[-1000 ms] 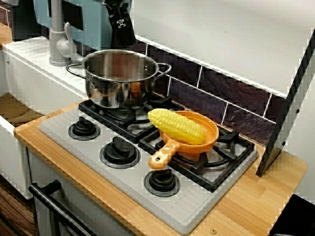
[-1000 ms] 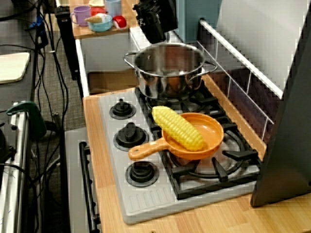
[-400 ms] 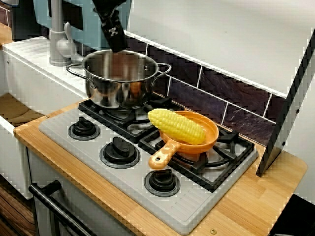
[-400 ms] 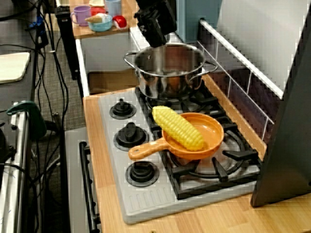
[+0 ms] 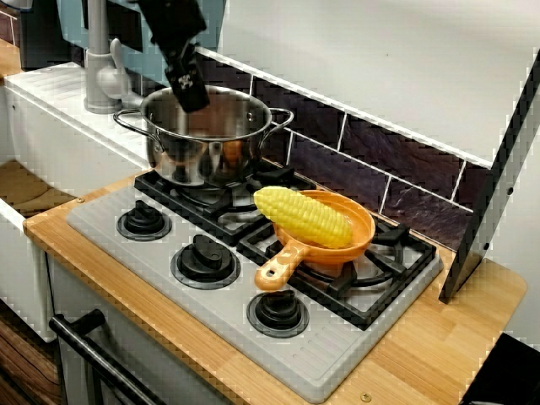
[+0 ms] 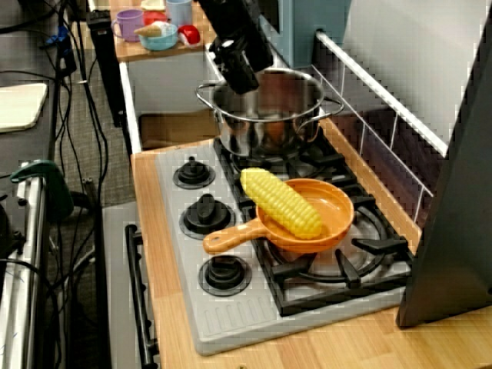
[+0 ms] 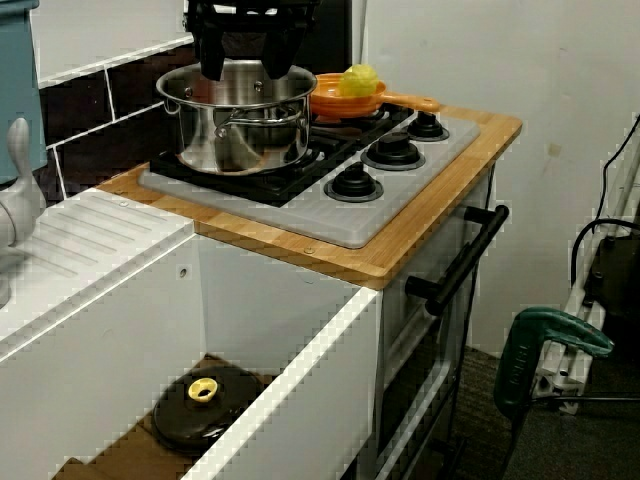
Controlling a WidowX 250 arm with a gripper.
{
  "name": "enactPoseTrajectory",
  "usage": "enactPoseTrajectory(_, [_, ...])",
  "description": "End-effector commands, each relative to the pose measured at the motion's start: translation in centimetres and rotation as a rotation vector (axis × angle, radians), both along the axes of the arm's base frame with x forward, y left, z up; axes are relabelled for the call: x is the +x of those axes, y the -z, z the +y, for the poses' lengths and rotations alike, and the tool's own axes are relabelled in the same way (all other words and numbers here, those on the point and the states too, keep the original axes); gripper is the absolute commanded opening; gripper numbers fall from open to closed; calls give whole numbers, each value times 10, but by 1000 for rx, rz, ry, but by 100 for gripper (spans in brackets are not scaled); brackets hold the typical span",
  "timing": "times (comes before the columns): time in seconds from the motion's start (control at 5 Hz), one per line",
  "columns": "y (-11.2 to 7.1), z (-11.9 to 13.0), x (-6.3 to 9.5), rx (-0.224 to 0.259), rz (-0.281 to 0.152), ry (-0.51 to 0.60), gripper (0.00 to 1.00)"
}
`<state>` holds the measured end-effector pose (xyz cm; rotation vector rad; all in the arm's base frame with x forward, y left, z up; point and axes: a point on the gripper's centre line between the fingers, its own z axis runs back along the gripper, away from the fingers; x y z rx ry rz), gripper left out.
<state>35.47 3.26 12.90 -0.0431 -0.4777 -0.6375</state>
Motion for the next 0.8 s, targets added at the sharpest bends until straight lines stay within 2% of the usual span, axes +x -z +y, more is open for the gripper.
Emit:
enactPoseTrajectory(0.0, [9,-3,-1,34,-34,-13,100])
enactPoseTrajectory(0.6, [41,-16,11,80,1,-5,100])
